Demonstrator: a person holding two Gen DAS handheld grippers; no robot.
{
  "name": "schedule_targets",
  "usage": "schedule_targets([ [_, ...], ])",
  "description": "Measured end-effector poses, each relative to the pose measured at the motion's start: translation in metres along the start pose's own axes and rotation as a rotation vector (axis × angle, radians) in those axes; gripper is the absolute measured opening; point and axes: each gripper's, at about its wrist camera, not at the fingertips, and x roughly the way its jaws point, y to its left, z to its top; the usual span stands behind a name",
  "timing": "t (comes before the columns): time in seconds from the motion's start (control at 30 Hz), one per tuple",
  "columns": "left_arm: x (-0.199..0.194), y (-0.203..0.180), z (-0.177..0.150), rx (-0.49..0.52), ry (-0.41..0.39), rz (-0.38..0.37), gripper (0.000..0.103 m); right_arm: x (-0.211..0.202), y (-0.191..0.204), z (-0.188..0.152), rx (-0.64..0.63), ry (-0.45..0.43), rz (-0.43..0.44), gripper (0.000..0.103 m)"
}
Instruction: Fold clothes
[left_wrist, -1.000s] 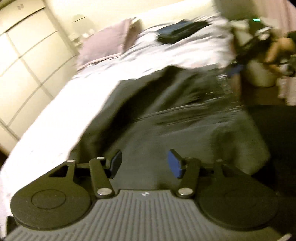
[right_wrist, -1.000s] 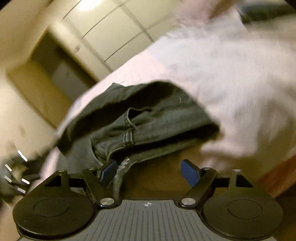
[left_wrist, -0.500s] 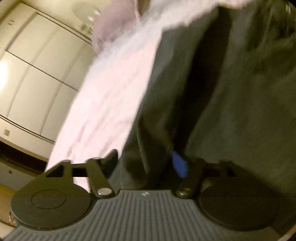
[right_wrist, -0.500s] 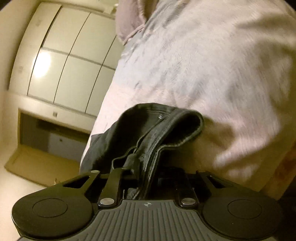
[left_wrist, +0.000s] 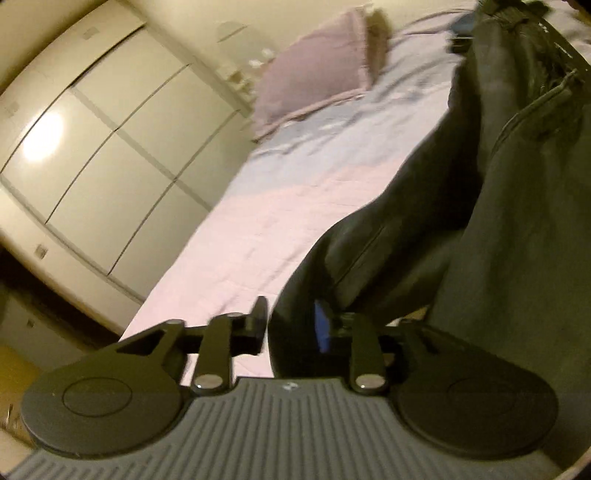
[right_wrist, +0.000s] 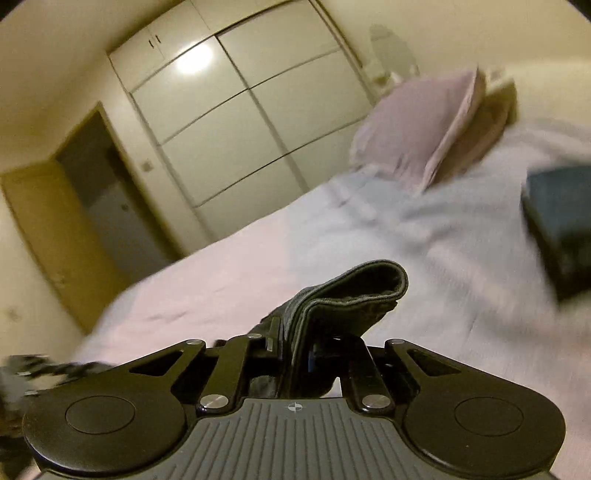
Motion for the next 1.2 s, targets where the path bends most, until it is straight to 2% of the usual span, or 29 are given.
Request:
schedule_targets([
  [0.07, 0.012, 0.004, -0.009, -0.046, 0.029, 0.001, 0.028, 0.04, -0.022, 0.005, 0.075, 0.103, -0.01, 0.015],
  [0.1, 0.016, 0.005, -0.014, -0.068, 0.043, -0.004, 0.029, 0.056, -0.027, 0.0, 0.09, 0.15, -0.041, 0.018],
  [0.13, 0.021, 0.007, -0.02, -0.091, 0.058, -0.009, 0.03, 0.072, -0.032, -0.006, 0.101, 0.196, -0.075, 0.03],
  [0.17, 0.019, 0.009, -0.028, -0.107, 0.067, -0.009, 0.032, 0.072, -0.026, -0.013, 0.064, 0.2, -0.118, 0.047],
  [0.23, 0.006, 0.015, -0.049, -0.127, 0.075, 0.0, 0.037, 0.066, -0.013, -0.026, -0.021, 0.185, -0.189, 0.056],
  [0.27, -0.002, 0.017, -0.059, -0.13, 0.082, 0.01, 0.042, 0.061, -0.005, -0.031, -0.064, 0.169, -0.214, 0.058],
  [0.33, -0.021, 0.019, -0.083, -0.102, 0.103, 0.037, 0.045, 0.037, 0.021, -0.048, -0.189, 0.145, -0.204, 0.058],
  [0.4, -0.038, 0.02, -0.111, -0.043, 0.132, 0.065, 0.055, 0.012, 0.047, -0.065, -0.316, 0.121, -0.19, 0.058],
  [0.5, -0.065, 0.012, -0.159, 0.12, 0.198, 0.118, 0.065, -0.021, 0.096, -0.107, -0.48, 0.135, -0.015, 0.058],
  [0.6, -0.074, -0.003, -0.205, 0.281, 0.3, 0.143, 0.065, -0.046, 0.149, -0.168, -0.703, 0.207, 0.128, 0.058],
  [0.67, -0.07, -0.008, -0.23, 0.347, 0.343, 0.149, 0.065, -0.05, 0.175, -0.211, -0.868, 0.255, 0.184, 0.058],
  [0.77, -0.058, -0.011, -0.257, 0.442, 0.376, 0.172, 0.064, -0.047, 0.196, -0.263, -1.075, 0.302, 0.167, 0.058],
  [0.83, -0.044, -0.011, -0.268, 0.501, 0.375, 0.188, 0.064, -0.038, 0.196, -0.285, -1.142, 0.335, 0.143, 0.058],
  [0.93, -0.018, -0.008, -0.279, 0.549, 0.361, 0.214, 0.058, -0.031, 0.196, -0.315, -1.207, 0.35, 0.097, 0.058],
  [1.07, 0.01, -0.002, -0.284, 0.551, 0.358, 0.236, 0.035, -0.035, 0.201, -0.326, -1.255, 0.325, 0.037, 0.058],
  [1.1, 0.016, -0.003, -0.285, 0.562, 0.359, 0.242, 0.028, -0.047, 0.204, -0.326, -1.257, 0.322, 0.035, 0.058],
  [1.2, 0.028, -0.005, -0.288, 0.558, 0.367, 0.255, 0.015, -0.058, 0.203, -0.332, -1.282, 0.311, 0.004, 0.058],
])
